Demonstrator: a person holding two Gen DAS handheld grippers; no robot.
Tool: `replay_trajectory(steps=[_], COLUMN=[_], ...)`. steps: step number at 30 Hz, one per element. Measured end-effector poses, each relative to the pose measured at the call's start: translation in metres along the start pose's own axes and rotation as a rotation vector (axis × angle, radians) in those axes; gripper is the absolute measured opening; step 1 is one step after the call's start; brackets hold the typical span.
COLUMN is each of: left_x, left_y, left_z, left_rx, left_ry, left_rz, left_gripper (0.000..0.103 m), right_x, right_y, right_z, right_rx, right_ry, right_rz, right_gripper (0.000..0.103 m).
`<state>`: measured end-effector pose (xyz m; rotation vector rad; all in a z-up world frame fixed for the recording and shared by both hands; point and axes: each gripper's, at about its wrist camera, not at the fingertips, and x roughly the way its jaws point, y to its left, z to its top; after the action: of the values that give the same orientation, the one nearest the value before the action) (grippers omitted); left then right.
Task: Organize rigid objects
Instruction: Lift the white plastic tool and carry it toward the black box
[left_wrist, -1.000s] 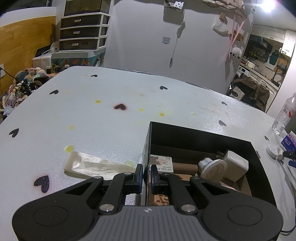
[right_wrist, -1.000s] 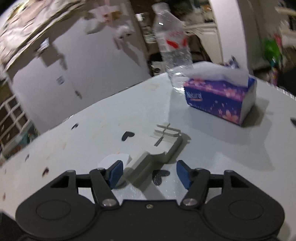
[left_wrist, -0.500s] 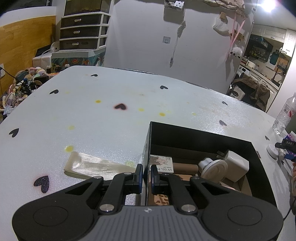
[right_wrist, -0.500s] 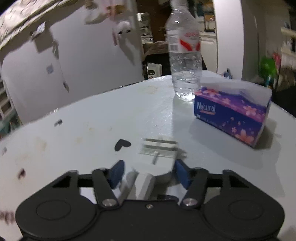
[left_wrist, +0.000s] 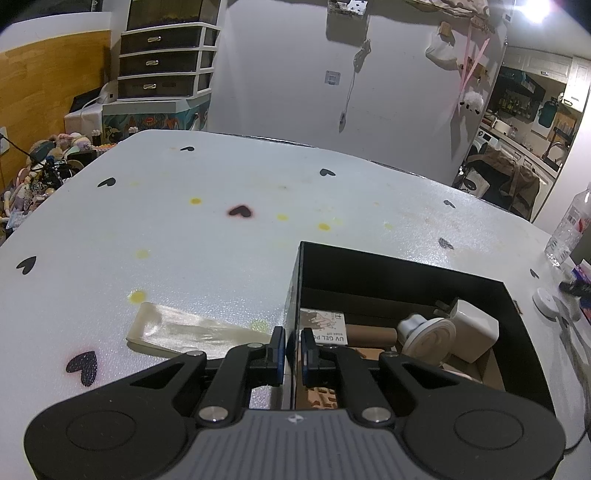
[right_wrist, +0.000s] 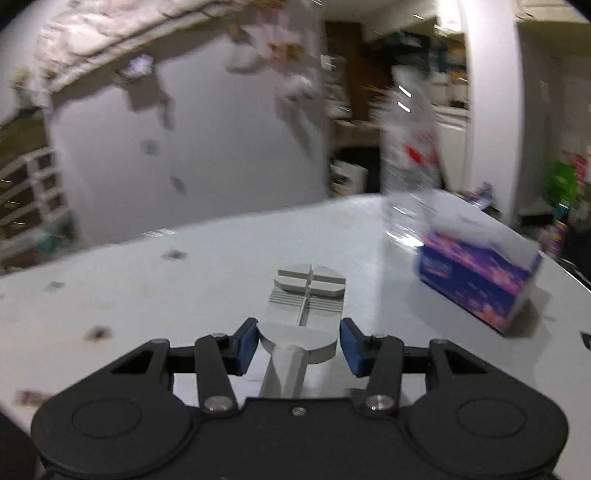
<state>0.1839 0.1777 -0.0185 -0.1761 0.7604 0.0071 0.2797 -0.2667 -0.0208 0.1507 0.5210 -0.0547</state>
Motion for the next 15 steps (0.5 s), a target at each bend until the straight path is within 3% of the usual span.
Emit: replay_trajectory(steps=[8, 15], left_x=[0.002, 0.0], left_y=[0.0, 0.002], left_z=[0.0, 0.0], left_rx=[-0.005, -0.013], left_ry=[0.0, -0.003], left_rz=[0.002, -0.004], left_gripper=[0.007, 0.007], right_x=[-0.062, -0.082], right_y=[0.077, 0.143], right_z=[0.004, -0.016], right_rx=[-0.108, -0.199], right_ry=[-0.013, 0.128], right_rz=[0.473, 0.822], right_gripper=[0.049, 0.049])
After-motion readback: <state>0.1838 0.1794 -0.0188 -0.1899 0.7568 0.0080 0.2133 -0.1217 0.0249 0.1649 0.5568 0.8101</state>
